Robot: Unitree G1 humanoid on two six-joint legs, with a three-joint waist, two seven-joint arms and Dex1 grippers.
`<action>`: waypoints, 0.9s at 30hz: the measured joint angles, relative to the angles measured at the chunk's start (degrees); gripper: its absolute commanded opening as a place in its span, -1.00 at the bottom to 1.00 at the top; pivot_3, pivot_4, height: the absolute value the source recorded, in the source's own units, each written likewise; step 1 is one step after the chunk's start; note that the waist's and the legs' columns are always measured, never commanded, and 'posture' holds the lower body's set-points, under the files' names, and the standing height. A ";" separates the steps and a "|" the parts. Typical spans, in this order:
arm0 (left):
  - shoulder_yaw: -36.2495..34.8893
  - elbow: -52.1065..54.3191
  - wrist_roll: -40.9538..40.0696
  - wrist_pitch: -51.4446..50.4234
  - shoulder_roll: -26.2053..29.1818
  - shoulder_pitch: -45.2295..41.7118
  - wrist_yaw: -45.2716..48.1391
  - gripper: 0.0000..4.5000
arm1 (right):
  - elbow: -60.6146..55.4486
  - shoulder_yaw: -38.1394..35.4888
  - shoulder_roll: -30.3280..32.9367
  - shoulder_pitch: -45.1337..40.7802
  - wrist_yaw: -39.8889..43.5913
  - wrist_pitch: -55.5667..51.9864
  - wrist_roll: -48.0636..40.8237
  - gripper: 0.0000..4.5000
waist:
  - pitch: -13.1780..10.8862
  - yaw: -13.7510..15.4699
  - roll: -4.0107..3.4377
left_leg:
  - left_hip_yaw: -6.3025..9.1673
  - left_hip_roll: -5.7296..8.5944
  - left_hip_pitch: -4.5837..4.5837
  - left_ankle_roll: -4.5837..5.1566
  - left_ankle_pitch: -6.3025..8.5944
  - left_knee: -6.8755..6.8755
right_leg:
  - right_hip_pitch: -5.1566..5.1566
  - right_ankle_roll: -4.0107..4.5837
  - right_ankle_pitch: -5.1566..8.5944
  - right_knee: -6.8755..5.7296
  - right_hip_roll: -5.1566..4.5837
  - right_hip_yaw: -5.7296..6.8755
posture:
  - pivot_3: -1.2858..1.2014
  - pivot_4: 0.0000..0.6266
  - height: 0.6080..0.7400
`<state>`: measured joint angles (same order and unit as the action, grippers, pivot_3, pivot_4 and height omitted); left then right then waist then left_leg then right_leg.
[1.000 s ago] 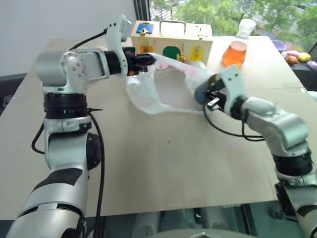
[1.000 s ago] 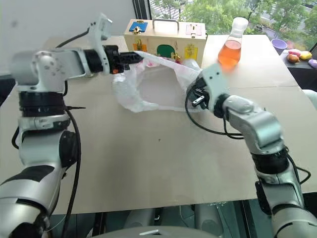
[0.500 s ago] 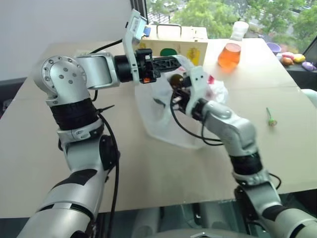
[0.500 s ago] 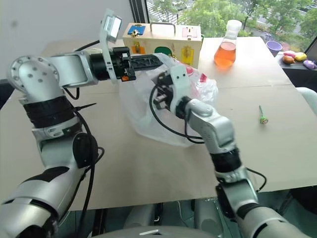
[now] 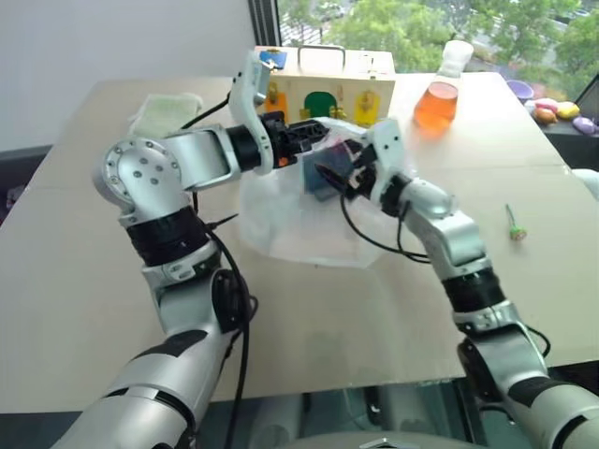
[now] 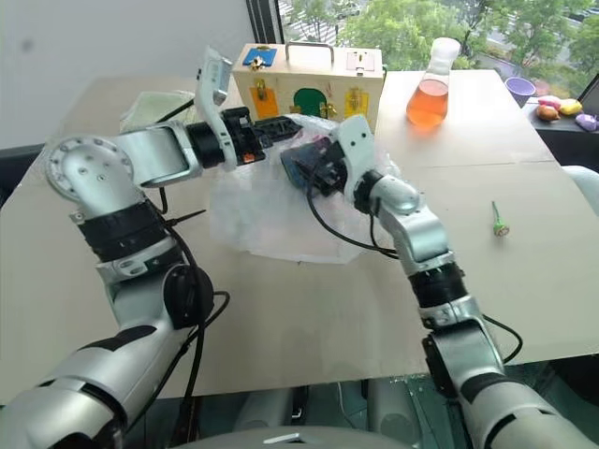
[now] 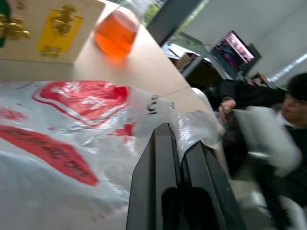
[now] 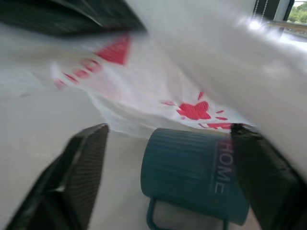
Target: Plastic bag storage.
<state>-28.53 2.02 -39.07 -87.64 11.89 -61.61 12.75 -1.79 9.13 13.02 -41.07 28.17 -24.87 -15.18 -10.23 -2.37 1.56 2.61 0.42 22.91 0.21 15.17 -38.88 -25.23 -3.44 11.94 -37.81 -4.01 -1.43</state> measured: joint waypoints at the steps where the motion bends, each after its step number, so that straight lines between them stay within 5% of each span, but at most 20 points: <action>1: 0.52 -0.33 0.83 2.05 -0.43 0.03 -0.67 -1.00 | -5.53 -0.43 2.04 0.91 -0.10 -2.82 -0.43 0.98 | 0.00 0.05 0.00 | 0.00 0.00 -0.01 0.00 0.00 0.04 | 0.00 0.00 0.00 0.00 0.00 0.01 | 0.03 -0.52 1.00; 6: 5.89 -0.69 3.68 11.09 -0.83 1.50 -1.39 -1.00 | -27.55 -6.26 4.44 1.28 -3.10 -12.83 -7.73 0.98 | -0.01 0.17 -0.02 | 0.04 0.02 -0.02 0.01 0.00 0.06 | 0.02 0.01 0.00 0.00 -0.01 0.02 | 0.03 -0.52 1.00; 11: 9.45 -1.26 5.04 17.46 -0.82 2.44 -0.19 -1.00 | -33.44 -15.72 8.18 -5.76 -9.97 -25.03 -12.48 0.98 | -0.01 0.58 -0.02 | 0.13 0.09 -0.02 0.23 0.13 0.05 | 0.04 0.01 0.00 -0.02 -0.04 0.10 | 0.03 -0.52 1.00; 15: 9.54 -1.37 4.16 19.32 -0.81 2.45 1.47 -1.00 | -33.46 -17.96 9.12 -3.34 -9.19 -26.06 -15.54 0.98 | -0.01 0.56 -0.02 | 0.11 0.08 -0.01 0.25 0.14 0.08 | 0.09 0.02 0.01 0.04 -0.04 0.14 | 0.03 -0.52 1.00; 20: 10.19 -0.38 2.83 22.53 0.00 2.40 3.26 -1.00 | -25.22 -10.73 9.01 4.91 -5.01 -18.30 -11.77 0.98 | -0.01 0.14 -0.02 | -0.25 0.07 -0.06 0.26 0.13 0.08 | 0.10 0.00 0.01 0.05 -0.03 0.07 | 0.03 -0.52 1.00; 27: 9.17 -2.92 6.26 28.55 7.64 1.08 1.35 -1.00 | -16.73 -7.58 10.58 -0.42 0.99 -7.51 -6.76 0.98 | -0.07 -0.12 -0.10 | -0.34 0.02 -0.08 0.25 0.13 0.08 | 0.02 0.00 0.01 0.01 0.02 0.00 | 0.03 -0.52 1.00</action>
<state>-19.36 -0.90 -32.81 -59.08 19.53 -60.53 14.10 -18.53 1.55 23.60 -41.49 29.15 -32.38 -21.94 -10.30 -2.49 1.46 2.28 0.44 22.84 0.46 15.30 -38.81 -25.21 -3.43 11.95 -37.80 -3.99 -1.43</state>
